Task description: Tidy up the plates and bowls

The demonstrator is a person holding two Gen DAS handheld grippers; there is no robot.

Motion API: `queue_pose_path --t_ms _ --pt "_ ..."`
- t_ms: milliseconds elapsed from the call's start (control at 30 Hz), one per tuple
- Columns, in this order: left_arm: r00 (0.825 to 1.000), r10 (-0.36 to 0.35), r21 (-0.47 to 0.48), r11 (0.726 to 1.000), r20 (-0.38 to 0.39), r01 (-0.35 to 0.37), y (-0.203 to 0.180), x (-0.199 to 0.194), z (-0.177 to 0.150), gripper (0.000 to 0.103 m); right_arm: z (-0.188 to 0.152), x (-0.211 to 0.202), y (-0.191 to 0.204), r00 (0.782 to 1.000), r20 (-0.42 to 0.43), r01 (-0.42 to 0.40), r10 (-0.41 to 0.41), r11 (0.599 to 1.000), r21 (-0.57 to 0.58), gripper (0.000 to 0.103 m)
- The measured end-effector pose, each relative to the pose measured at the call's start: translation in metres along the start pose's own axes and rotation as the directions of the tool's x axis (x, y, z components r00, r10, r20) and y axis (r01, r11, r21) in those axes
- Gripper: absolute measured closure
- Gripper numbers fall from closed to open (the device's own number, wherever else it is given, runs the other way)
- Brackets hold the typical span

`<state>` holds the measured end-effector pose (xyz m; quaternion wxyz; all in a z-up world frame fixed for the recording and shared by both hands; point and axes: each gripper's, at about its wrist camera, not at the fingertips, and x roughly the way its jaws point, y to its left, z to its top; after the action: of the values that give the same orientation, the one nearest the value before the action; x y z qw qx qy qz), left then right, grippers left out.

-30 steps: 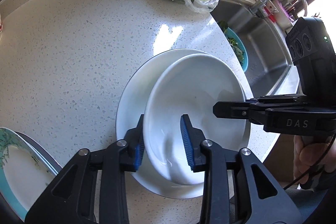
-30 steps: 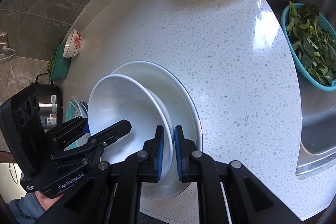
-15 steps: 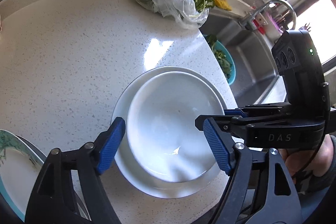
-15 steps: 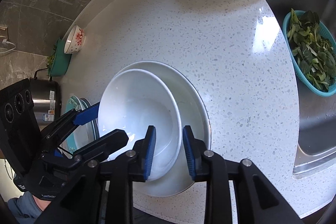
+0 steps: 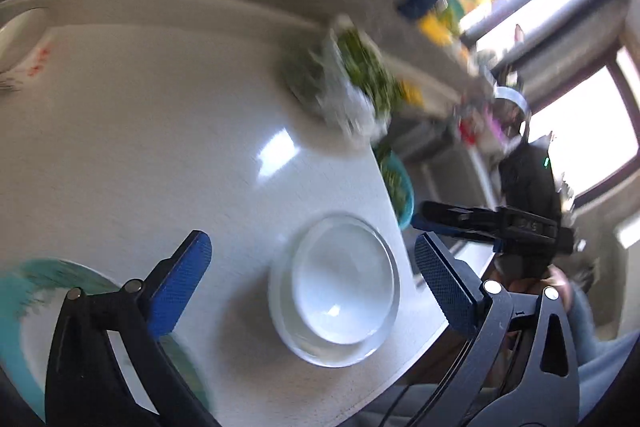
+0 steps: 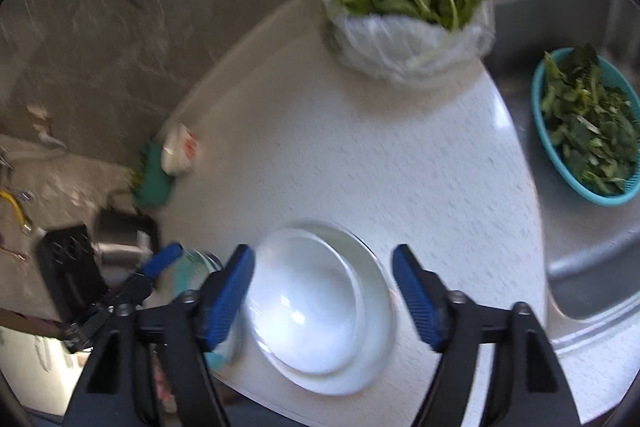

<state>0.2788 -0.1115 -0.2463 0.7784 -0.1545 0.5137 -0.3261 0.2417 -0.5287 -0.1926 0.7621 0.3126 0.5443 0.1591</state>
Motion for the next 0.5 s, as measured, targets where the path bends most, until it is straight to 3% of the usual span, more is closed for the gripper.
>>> queue_pose_path --t_ms 67,167,267,367,500 --pt "0.999 -0.007 -0.029 1.0 0.043 0.009 0.029 -0.026 0.013 0.0 0.013 0.003 0.013 0.995 0.021 -0.094 0.094 0.995 0.018 0.012" --pt "0.992 0.071 -0.054 0.996 0.102 -0.066 0.08 -0.069 0.036 0.0 0.035 0.022 0.055 0.985 0.013 -0.169 0.169 0.985 -0.043 0.011" --pt "0.984 0.133 -0.112 0.987 0.118 -0.12 0.127 -0.099 0.058 0.0 0.055 0.054 0.104 0.98 -0.016 -0.199 0.198 0.975 -0.099 0.01" --pt "0.977 0.187 -0.232 0.959 0.102 -0.16 0.19 -0.117 0.084 0.0 0.078 0.097 0.156 0.976 -0.047 -0.217 0.213 0.964 -0.151 0.01" --pt "0.931 0.342 -0.295 0.91 0.13 -0.293 0.245 -0.125 0.109 0.0 0.105 0.165 0.214 0.974 -0.107 -0.214 0.198 0.961 -0.176 0.01"
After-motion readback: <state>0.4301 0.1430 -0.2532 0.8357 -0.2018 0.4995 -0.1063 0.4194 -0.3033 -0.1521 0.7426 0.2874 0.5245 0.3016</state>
